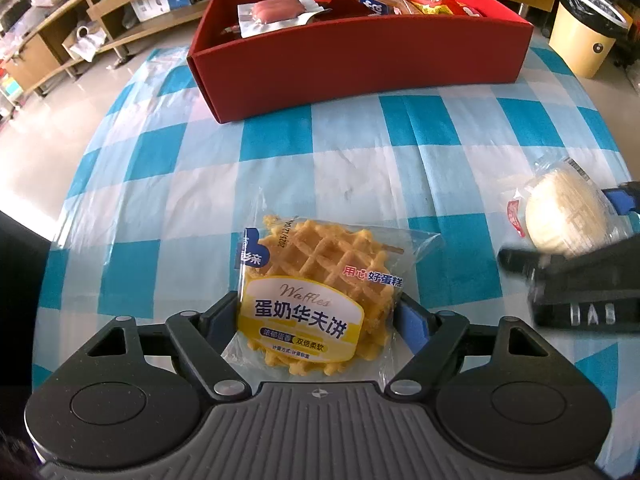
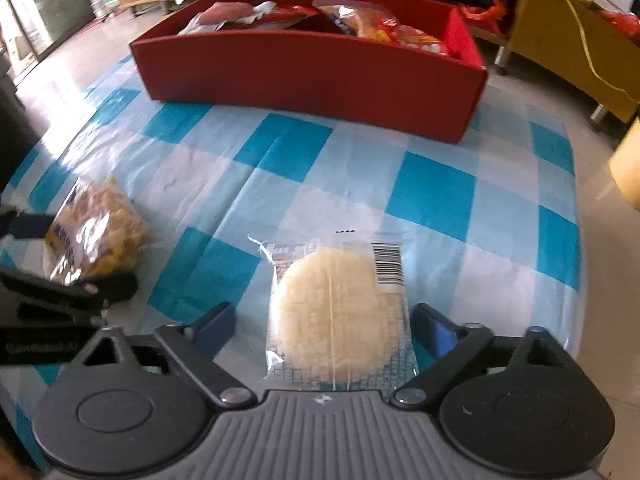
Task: Organize snacks
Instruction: 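Lift both held packs and carry them toward the red box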
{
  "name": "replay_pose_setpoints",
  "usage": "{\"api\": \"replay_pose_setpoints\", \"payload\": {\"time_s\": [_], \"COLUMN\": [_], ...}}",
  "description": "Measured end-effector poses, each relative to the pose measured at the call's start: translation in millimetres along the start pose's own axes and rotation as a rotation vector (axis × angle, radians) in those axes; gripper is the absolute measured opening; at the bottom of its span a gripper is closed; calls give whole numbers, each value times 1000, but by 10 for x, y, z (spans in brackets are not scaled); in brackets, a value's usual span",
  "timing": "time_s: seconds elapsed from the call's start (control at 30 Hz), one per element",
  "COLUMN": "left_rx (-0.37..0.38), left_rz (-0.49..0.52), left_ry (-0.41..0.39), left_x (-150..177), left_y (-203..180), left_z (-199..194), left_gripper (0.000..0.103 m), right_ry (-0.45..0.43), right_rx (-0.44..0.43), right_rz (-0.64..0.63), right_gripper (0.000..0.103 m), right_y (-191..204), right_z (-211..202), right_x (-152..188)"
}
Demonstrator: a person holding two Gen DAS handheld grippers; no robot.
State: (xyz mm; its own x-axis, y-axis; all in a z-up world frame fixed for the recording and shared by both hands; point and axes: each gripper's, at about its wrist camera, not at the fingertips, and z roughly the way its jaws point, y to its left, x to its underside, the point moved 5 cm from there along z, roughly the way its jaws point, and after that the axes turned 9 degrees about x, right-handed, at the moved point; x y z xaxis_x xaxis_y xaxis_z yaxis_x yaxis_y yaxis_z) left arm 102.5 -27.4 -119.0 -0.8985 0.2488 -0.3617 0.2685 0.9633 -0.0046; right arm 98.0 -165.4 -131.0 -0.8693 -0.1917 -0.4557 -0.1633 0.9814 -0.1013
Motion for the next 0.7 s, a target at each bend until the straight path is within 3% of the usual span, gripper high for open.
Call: {"api": "replay_pose_setpoints", "payload": {"time_s": [0.03, 0.07, 0.7], "left_rx": [2, 3, 60], "left_rz": [0, 3, 12], "left_ry": [2, 5, -32], "left_x": [-1, 6, 64], "left_y": [-6, -18, -181], "left_z": [1, -2, -312], "left_gripper": [84, 84, 83], "right_ry": [-10, -15, -68], "right_rx": [6, 13, -20], "right_rz": [8, 25, 112], "right_gripper": [57, 54, 54], "right_y": [-13, -38, -32], "right_z": [-32, -51, -533], "right_x": [-9, -30, 143]}}
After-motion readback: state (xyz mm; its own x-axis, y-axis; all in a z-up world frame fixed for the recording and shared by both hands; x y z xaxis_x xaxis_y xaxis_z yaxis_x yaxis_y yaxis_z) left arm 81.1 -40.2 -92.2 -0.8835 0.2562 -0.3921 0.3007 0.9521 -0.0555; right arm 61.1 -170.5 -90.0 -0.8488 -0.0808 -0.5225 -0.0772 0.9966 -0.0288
